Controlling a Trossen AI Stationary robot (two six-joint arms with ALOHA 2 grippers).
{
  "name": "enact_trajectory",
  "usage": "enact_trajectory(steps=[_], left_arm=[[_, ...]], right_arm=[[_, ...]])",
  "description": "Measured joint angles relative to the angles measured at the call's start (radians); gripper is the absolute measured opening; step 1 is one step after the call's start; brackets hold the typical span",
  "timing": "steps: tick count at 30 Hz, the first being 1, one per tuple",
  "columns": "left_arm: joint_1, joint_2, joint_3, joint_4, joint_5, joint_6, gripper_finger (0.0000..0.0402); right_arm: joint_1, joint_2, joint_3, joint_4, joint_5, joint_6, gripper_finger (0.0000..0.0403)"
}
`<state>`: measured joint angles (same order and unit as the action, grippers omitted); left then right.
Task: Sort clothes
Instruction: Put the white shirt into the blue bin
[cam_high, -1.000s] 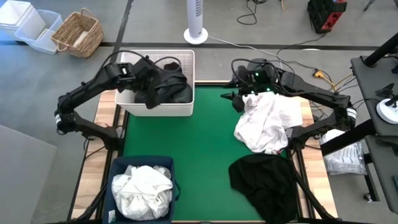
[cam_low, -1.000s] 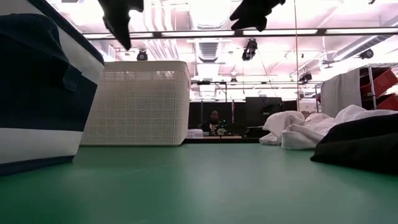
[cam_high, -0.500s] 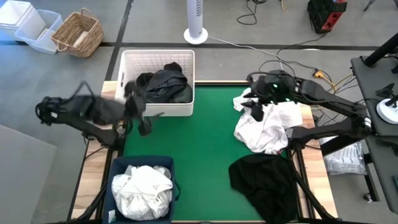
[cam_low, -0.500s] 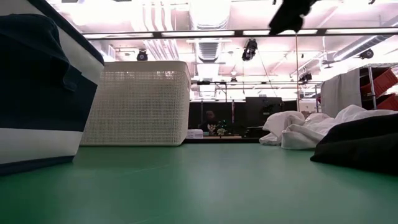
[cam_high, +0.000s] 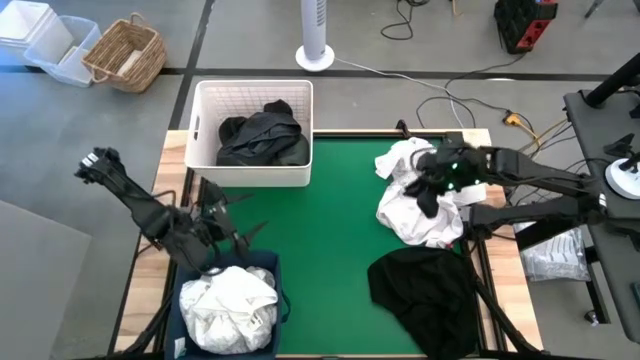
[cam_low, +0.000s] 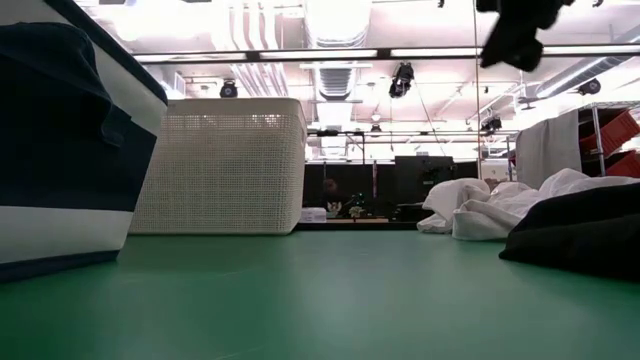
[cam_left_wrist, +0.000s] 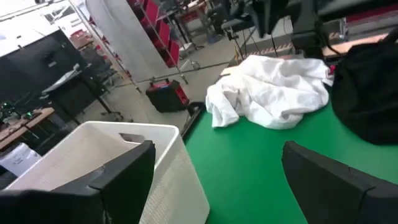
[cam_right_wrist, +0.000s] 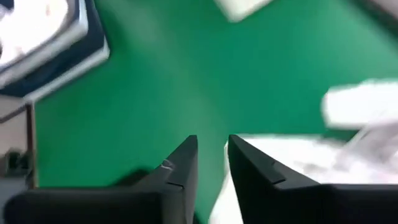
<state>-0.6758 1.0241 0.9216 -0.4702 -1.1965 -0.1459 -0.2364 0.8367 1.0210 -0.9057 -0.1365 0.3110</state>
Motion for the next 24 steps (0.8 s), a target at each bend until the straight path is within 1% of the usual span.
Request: enact_trajectory(steps=[2,6,12,14,16,19,24], left_arm=[[0.000,0.020,-0.011,0.013,0.000,-0.001,0.0323],[0.002,0.064,-0.013,0.030,-0.012,-0.001,0.0323],[-0.020,0.120,0.049,0.042,-0.017,0.022,0.0323],[-0.029,0.139,0.053,0.041,-0.001,0.014,0.0323],[-0.040,0.159,0.052,0.039,0.039,0.004,0.0323],[-0.061,0.183,0.052,0.042,0.052,0.009,0.0323],[-0.089,0.214,0.065,0.096,0.057,0.013,0.0323]], right_arm=[[0.048,0.012,-0.026,-0.017,-0.002,0.036,0.0064],[0.155,0.047,-0.067,-0.018,-0.002,0.030,0.0039],[0.360,0.092,-0.095,-0.041,0.007,0.085,0.0016],[0.421,0.113,-0.095,-0.040,0.021,0.099,0.0011],[0.479,0.142,-0.095,-0.039,0.043,0.112,0.0011],[0.547,0.193,-0.096,-0.040,0.060,0.114,0.0013],[0.599,0.279,-0.096,-0.043,0.068,0.109,0.0013]])
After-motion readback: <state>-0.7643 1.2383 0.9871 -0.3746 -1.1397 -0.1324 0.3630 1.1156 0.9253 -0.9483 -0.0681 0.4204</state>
